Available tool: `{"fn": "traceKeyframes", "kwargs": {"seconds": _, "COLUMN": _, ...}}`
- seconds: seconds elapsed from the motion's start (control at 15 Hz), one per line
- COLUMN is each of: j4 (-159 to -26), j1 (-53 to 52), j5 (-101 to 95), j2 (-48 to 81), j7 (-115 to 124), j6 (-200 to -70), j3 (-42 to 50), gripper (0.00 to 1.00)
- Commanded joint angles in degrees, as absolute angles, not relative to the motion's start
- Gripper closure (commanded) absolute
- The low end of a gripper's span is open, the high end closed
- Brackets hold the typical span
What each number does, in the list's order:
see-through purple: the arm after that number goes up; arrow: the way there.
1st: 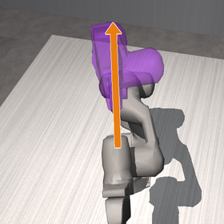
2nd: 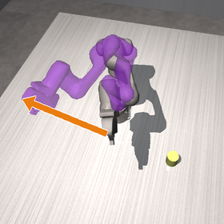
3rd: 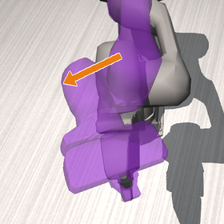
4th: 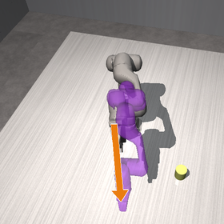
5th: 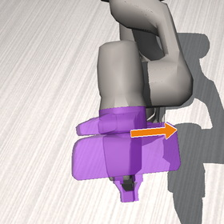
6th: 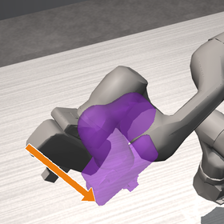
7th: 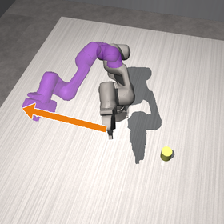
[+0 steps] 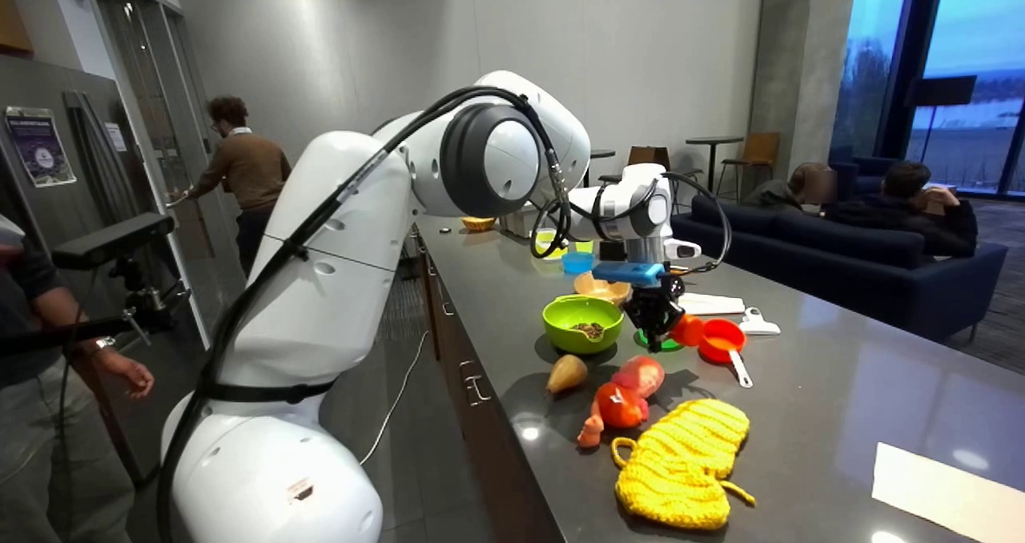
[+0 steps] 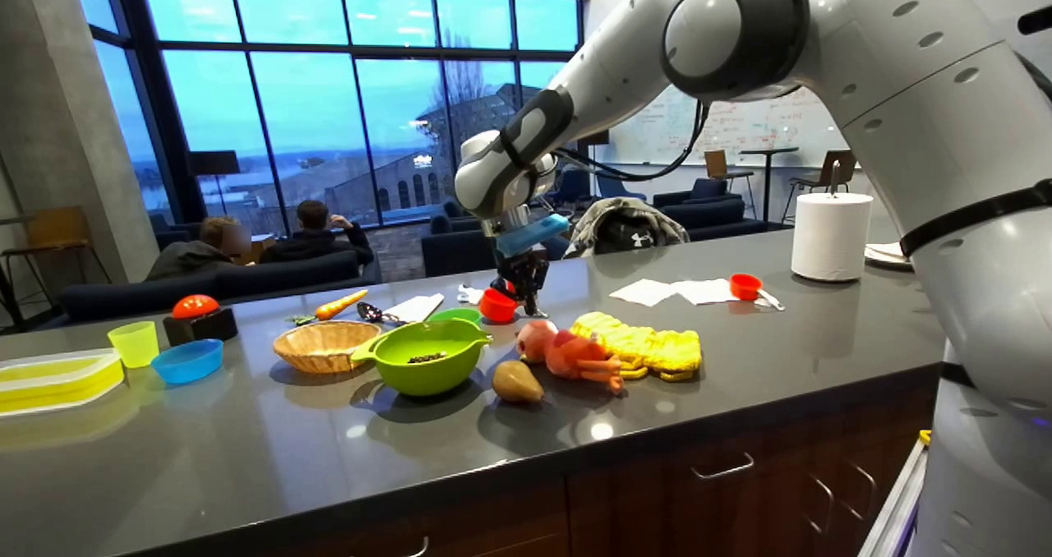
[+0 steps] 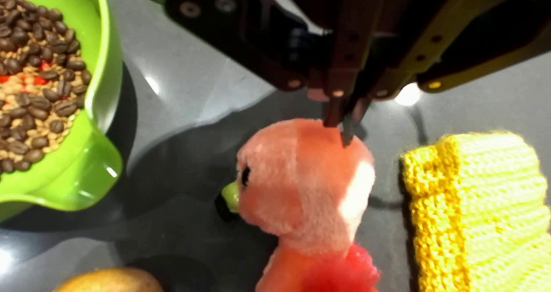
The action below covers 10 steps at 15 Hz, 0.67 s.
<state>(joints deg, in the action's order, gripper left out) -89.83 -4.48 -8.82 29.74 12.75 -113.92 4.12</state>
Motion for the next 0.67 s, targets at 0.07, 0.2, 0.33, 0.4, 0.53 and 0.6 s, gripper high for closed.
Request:
{"fn": "traceKeyframes", "kwargs": {"seconds": 0.07, "j4": -88.4, "j1": -6.1, "j5": -12.4, "j2": 29.1, "j7": 10.2, "j6": -109.1, "j3": 3.0, "gripper": 0.99}}
{"fn": "traceKeyframes", "kwargs": {"seconds": 0.2, "j4": -87.3, "j1": -6.5, "j5": -12.1, "j2": 28.9, "j7": 8.7, "j6": -106.6, "j3": 1.8, "gripper": 0.99}}
{"fn": "traceKeyframes", "kwargs": {"seconds": 0.33, "j4": -86.3, "j1": -7.3, "j5": -12.5, "j2": 28.1, "j7": 7.8, "j6": -104.7, "j3": 1.0, "gripper": 0.99}}
{"fn": "traceKeyframes", "kwargs": {"seconds": 0.4, "j4": -86.0, "j1": -7.6, "j5": -12.3, "j2": 27.2, "j7": 7.6, "j6": -104.1, "j3": 0.6, "gripper": 0.99}}
{"fn": "traceKeyframes", "kwargs": {"seconds": 0.53, "j4": -85.9, "j1": -8.0, "j5": -11.5, "j2": 24.9, "j7": 6.6, "j6": -104.0, "j3": -0.5, "gripper": 0.99}}
{"fn": "traceKeyframes", "kwargs": {"seconds": 0.6, "j4": -85.0, "j1": -7.5, "j5": -11.4, "j2": 28.3, "j7": 8.2, "j6": -105.4, "j3": 0.0, "gripper": 0.95}}
